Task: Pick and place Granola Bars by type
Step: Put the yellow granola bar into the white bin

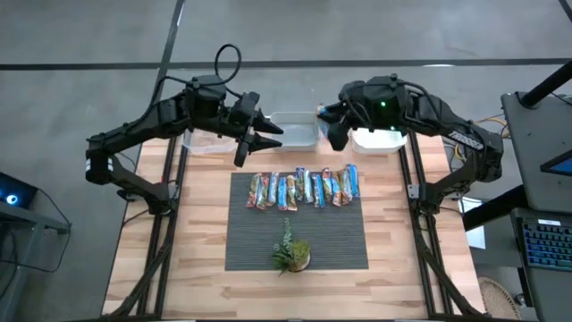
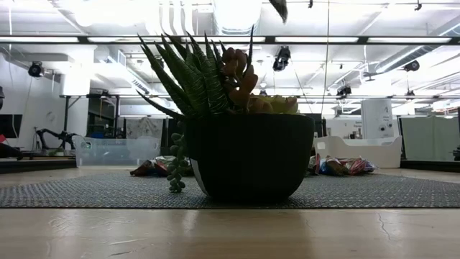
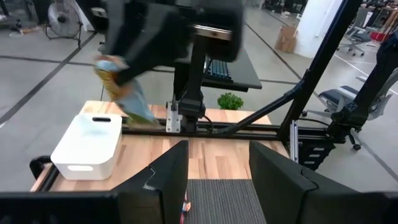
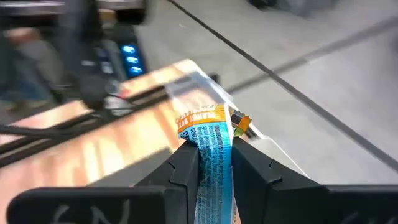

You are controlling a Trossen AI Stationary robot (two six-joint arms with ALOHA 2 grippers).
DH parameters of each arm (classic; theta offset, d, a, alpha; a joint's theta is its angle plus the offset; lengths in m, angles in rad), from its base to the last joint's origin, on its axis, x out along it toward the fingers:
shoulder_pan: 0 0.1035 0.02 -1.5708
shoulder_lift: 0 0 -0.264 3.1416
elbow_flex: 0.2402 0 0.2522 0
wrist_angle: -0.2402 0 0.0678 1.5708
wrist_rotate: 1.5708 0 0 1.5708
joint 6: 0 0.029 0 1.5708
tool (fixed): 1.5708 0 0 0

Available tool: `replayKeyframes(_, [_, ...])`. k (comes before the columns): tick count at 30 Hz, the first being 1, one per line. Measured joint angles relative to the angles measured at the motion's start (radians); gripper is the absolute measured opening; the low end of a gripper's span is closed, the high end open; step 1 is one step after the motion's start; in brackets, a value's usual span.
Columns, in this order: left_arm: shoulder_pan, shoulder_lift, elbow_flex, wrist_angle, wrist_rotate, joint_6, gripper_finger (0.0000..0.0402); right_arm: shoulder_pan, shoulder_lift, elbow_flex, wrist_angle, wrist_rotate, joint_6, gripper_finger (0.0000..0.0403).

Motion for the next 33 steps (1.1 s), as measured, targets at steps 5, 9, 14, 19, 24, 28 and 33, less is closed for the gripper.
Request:
replayKeyframes(5, [0.0,0.001,-0.003,-0.009,0.0,-0.008,0.0151,-0.072,0.0,0.0,-0.101,0.143,0.093,0.0068])
replayKeyframes(9, [0.0,0.001,-0.003,-0.009,0.0,-0.009,0.0151,-0.155,0.0,0.0,-0.188,0.209,0.167,0.0068])
replayKeyframes(14, [-0.001,0.001,-0.003,-0.009,0.0,-0.028,0.0151,-0.272,0.0,-0.016,-0.243,0.21,0.227,0.0068])
replayKeyframes(19, [-0.001,0.001,-0.003,-0.008,0.0,-0.032,0.0151,-0.392,0.0,-0.061,-0.249,0.205,0.233,0.0068])
replayKeyframes(24, [0.0,0.001,-0.002,-0.009,0.0,-0.033,0.0151,-0.482,0.0,-0.124,-0.248,0.141,0.247,0.0068])
replayKeyframes(28, [0.0,0.001,-0.003,-0.009,0.0,-0.036,0.0151,-0.527,0.0,-0.184,-0.248,0.131,0.259,0.0068])
replayKeyframes(33, [0.0,0.001,-0.003,-0.009,0.001,-0.046,0.0151,-0.567,0.0,-0.279,-0.241,0.124,0.285,0.0068])
